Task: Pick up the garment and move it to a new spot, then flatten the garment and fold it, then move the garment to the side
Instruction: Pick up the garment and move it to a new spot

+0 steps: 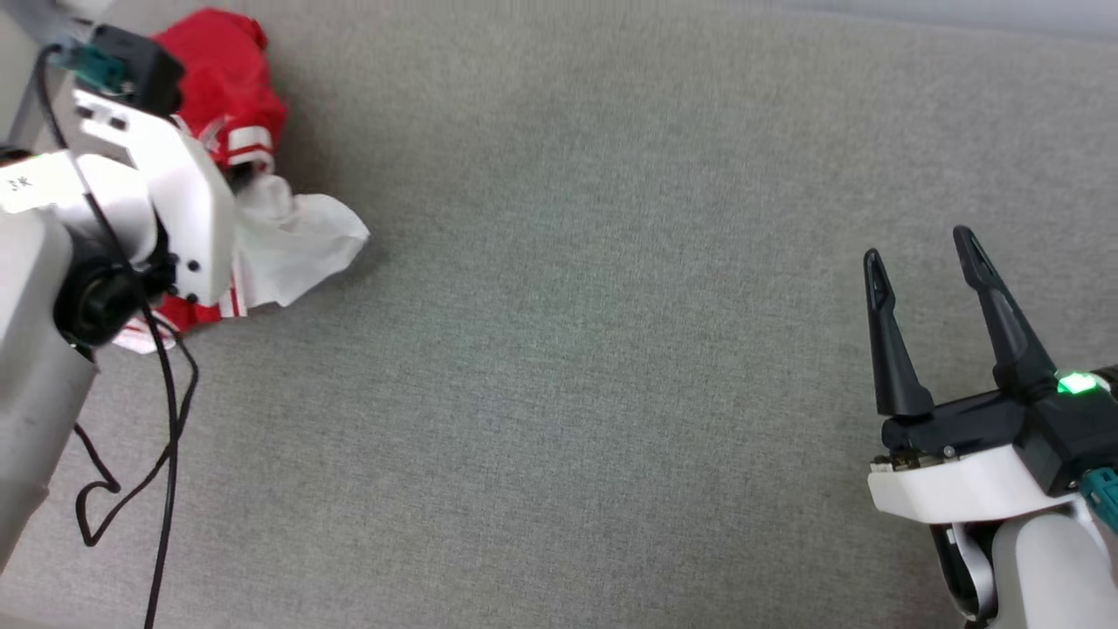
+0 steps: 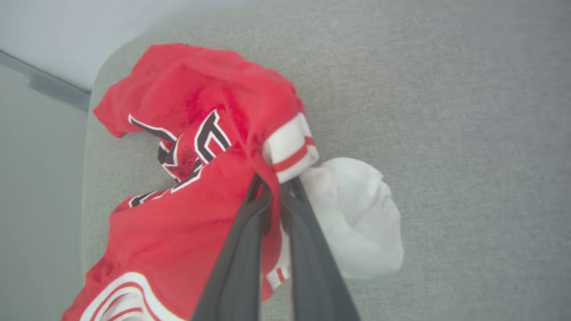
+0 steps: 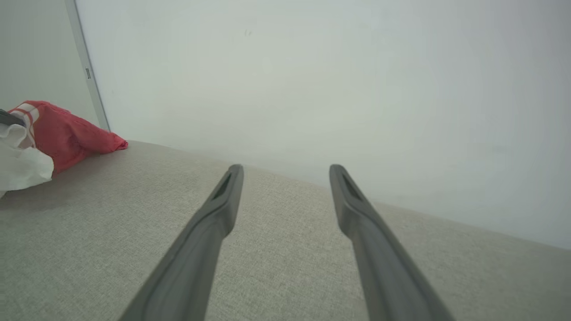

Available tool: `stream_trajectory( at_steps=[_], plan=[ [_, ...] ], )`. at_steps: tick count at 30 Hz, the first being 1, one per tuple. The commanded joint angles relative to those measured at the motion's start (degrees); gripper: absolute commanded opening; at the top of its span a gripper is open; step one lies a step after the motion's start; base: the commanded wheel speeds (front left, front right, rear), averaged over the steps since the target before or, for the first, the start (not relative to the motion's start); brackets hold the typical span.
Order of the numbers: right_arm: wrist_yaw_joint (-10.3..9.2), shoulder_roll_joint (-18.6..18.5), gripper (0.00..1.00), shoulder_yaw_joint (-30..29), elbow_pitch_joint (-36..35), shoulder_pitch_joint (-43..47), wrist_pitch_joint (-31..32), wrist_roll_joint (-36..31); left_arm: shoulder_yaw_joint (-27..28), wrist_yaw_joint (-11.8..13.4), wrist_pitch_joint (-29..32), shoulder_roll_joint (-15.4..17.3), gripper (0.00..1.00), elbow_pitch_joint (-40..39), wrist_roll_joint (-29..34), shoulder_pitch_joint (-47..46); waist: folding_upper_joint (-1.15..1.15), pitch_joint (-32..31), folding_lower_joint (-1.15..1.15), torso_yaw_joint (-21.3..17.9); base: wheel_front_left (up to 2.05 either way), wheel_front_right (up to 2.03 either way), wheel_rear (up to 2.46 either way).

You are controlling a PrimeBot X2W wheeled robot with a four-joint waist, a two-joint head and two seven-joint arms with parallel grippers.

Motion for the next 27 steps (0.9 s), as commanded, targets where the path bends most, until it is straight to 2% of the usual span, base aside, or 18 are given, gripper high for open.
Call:
stream_trajectory(
  at_steps=[1,4,12,19,27],
  plan=[
    [-0.04,0.4,1.0,-0.2,0.2,0.9,-0.1,0.6,-1.0,0.0,0.1,0.4,0.0,-2.0,-0.4,-0.7,0.0,-2.5,0.0,-0.4,0.0,0.0,0.0],
    [-0.04,0.8,1.0,-0.4,0.6,1.7,-0.1,0.9,-3.8,0.0,0.4,1.3,0.0,-6.6,-0.1,-1.2,0.0,-4.2,0.0,-1.4,0.0,0.0,0.0],
    [-0.04,1.2,1.0,-0.7,0.9,2.5,-0.1,2.0,-11.3,0.0,2.3,0.1,0.0,-17.1,-0.1,-2.8,0.0,-6.7,0.0,-7.3,0.0,0.0,0.0],
    [-0.04,1.3,1.0,-0.6,0.6,1.4,-0.1,4.5,-19.2,0.0,2.0,-4.3,0.0,-19.8,-0.9,-6.8,0.0,-5.5,0.0,-14.4,0.0,0.0,0.0],
    [-0.04,1.3,1.0,-0.8,0.3,-0.7,-0.1,6.6,-30.2,0.0,-0.9,-11.3,0.0,-16.1,-2.6,-14.2,0.0,-1.5,0.0,-22.2,0.0,0.0,0.0]
  ],
)
